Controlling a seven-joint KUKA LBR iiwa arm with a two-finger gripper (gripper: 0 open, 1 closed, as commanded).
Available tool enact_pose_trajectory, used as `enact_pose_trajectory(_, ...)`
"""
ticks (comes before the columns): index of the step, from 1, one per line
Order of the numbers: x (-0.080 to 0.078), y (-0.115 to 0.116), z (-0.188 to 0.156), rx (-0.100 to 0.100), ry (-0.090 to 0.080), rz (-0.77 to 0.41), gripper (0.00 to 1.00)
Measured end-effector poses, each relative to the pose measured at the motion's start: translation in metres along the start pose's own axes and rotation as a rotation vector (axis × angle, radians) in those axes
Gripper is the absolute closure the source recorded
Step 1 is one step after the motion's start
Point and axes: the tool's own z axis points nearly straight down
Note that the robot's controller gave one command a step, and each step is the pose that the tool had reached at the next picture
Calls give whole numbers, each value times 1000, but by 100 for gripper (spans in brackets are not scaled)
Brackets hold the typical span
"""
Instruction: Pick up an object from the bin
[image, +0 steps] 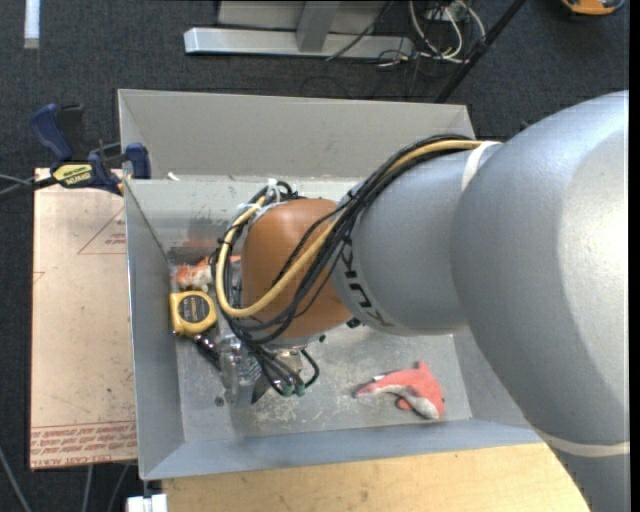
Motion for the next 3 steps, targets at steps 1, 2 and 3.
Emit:
enact_pose_trajectory(1,-13,-17,-32,-1,-4,159,100)
enact_pose_trajectory(2,-34,-33,-60,-2,-4,140,0)
enact_pose_trajectory(3,-33,-32,-60,-1,-2,138,0)
